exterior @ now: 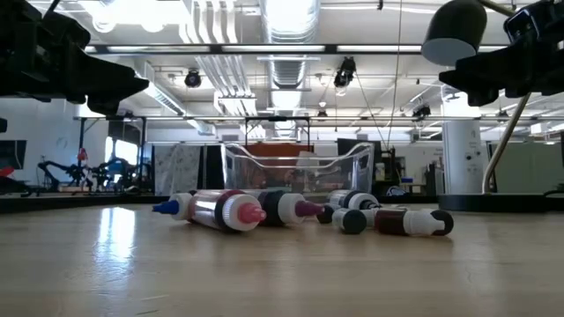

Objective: Pick & Place food coloring

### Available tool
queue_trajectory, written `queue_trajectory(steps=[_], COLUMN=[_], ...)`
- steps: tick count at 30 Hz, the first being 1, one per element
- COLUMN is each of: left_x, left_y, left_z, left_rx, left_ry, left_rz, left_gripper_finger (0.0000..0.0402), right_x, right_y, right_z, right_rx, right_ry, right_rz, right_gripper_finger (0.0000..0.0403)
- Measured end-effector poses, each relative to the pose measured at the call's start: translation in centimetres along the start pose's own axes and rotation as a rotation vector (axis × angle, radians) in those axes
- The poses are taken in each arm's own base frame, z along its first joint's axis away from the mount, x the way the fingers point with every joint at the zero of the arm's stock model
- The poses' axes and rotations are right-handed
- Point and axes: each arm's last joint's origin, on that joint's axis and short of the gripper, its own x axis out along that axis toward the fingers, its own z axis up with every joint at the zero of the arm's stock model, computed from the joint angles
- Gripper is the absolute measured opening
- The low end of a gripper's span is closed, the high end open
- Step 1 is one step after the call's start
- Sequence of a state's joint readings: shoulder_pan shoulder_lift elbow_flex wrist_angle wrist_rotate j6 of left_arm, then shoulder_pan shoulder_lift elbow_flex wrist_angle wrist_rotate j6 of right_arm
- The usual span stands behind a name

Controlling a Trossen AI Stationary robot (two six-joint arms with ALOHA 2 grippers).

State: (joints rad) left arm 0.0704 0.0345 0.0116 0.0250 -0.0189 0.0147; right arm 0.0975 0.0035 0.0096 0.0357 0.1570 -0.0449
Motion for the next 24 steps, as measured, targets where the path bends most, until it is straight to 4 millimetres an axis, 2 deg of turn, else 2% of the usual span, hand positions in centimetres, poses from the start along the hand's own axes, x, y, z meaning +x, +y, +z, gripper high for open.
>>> queue_trajectory(steps=[24], left_x=[0.00], left_y=[0.00], left_z=[0.00], left_rx=[0.000], left_ry=[0.000], left_rz=[0.000], left_gripper_finger=[0.0169], right_x=[0.00], right_y=[0.00], right_z=[-0.01], right_rx=[0.000], right_ry=[0.000], right_rz=[0.001], right_gripper_finger=[0.0210])
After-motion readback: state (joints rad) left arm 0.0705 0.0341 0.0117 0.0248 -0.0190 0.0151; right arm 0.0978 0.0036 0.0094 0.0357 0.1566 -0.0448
